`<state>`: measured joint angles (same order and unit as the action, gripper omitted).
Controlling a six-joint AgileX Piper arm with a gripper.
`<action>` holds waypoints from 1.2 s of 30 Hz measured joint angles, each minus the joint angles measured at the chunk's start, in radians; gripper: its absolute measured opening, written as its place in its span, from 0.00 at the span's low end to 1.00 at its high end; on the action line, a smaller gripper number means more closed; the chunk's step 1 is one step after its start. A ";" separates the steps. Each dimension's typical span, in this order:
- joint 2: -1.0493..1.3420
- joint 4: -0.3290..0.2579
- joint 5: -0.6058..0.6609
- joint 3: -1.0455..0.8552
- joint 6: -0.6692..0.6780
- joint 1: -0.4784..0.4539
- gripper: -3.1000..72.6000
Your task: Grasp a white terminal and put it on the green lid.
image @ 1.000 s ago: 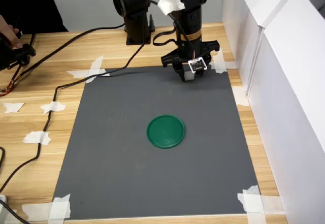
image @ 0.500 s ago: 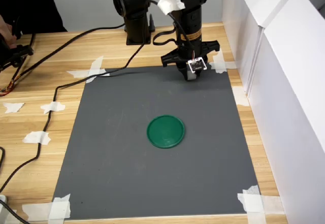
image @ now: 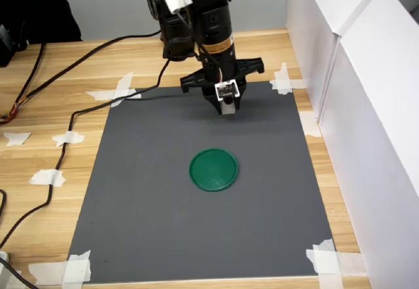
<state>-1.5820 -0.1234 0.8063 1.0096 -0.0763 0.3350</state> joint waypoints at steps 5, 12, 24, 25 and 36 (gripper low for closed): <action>-0.044 0.045 0.014 0.094 0.028 -0.078 0.47; -0.166 0.079 0.014 0.220 0.113 -0.119 0.47; -0.293 0.056 0.017 0.289 0.158 -0.119 0.47; -0.295 0.056 0.014 0.289 0.158 -0.119 0.47; -0.303 0.045 -0.005 0.290 0.175 -0.119 0.60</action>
<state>-1.8850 -0.0784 0.8018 1.2995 0.0990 0.2160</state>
